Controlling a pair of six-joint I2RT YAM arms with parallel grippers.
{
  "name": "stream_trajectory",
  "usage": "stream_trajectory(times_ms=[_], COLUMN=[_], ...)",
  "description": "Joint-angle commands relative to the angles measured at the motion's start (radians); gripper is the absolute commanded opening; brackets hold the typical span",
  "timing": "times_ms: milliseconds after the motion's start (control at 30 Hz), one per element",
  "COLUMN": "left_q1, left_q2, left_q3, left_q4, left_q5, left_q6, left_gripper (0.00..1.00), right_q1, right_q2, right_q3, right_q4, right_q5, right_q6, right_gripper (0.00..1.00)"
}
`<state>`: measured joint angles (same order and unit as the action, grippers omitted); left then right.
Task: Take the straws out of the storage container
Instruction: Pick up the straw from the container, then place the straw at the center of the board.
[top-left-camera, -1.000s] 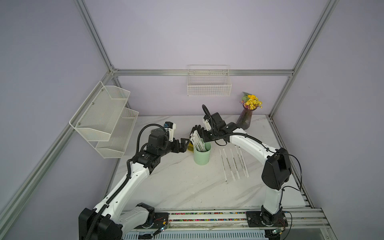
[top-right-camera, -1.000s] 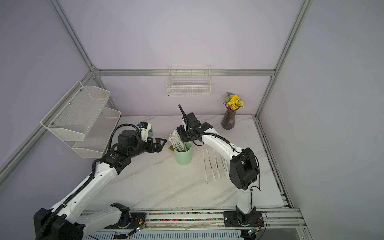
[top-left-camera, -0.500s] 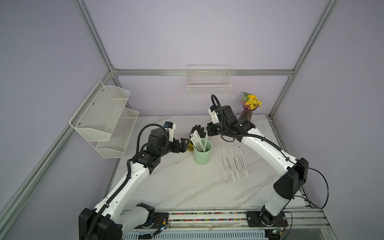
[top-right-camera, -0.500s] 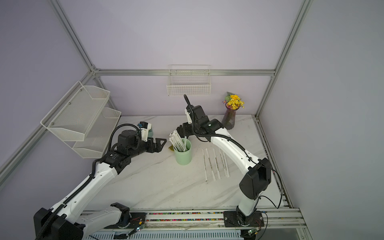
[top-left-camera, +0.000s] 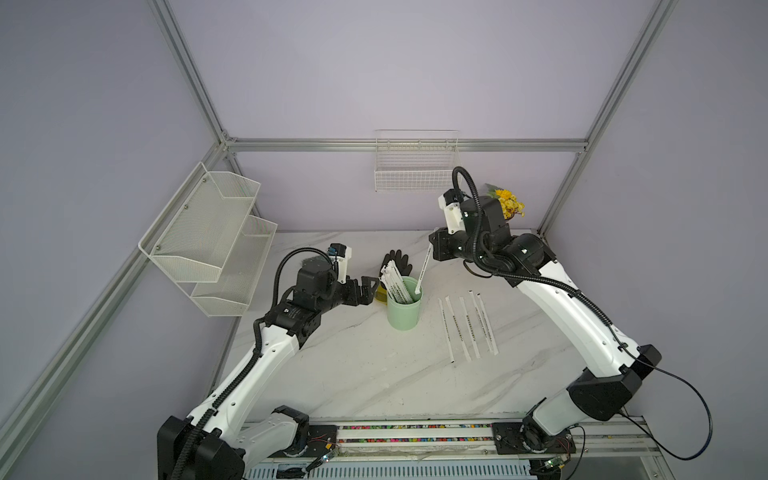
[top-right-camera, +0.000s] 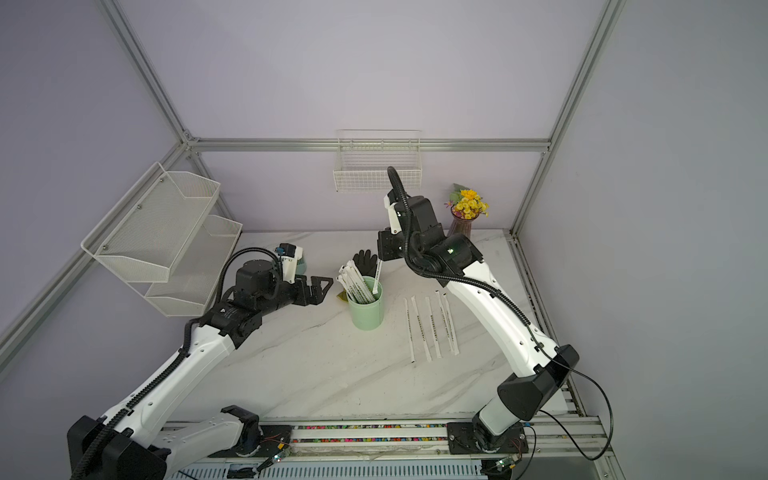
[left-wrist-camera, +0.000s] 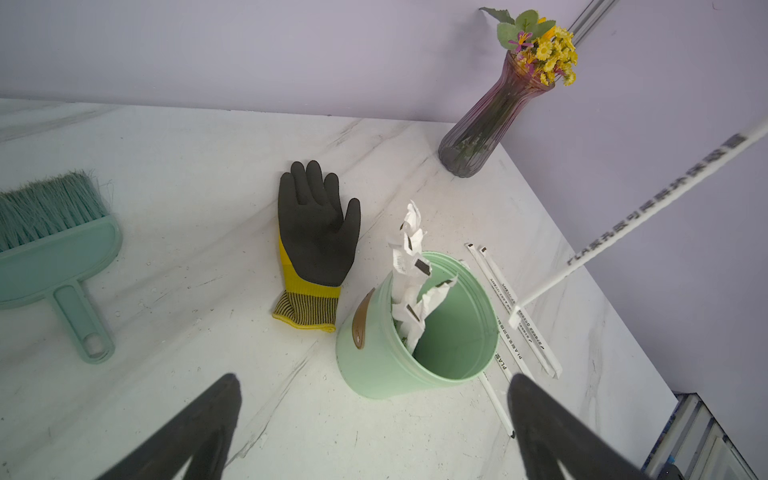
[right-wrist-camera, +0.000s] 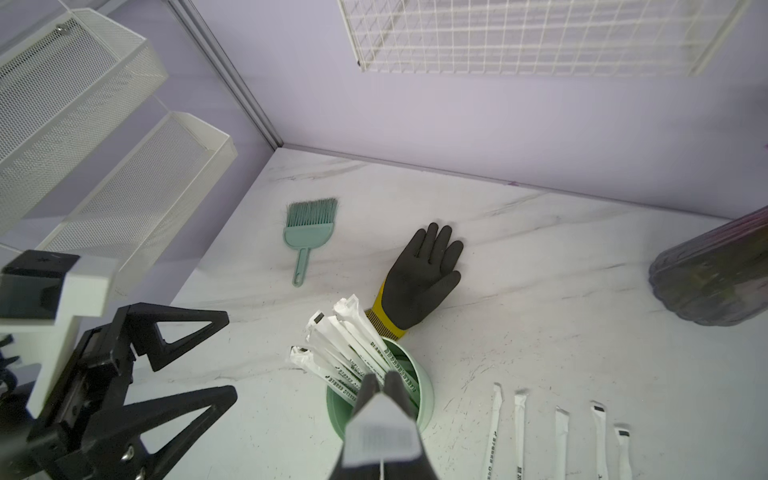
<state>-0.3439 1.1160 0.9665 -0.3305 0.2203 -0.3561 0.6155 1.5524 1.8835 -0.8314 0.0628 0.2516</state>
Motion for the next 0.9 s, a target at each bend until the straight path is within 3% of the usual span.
stream_trajectory(times_ms=[0,267,867], left_q1=[-0.004,-0.004,-0.004], left_q2=[-0.028,-0.035,-0.018], left_q3=[-0.004,-0.003,0.000], left_q4=[0.028,0.028,0.036], left_q5=[0.002,0.001,0.011], left_q6=[0.000,0.002,0.006], left_gripper=[0.99,0.99,0.99], right_q1=[0.003,-0.050,-0.282], right_q2=[-0.051,-0.097,-0.041], right_q3=[0.039,0.048,-0.210], right_q4=[-0.061,-0.153,-0.185], right_q5=[0.077,0.160,0.192], right_q6=[-0.035,-0.068,-0.096], right_gripper=[0.04,0.03,0.02])
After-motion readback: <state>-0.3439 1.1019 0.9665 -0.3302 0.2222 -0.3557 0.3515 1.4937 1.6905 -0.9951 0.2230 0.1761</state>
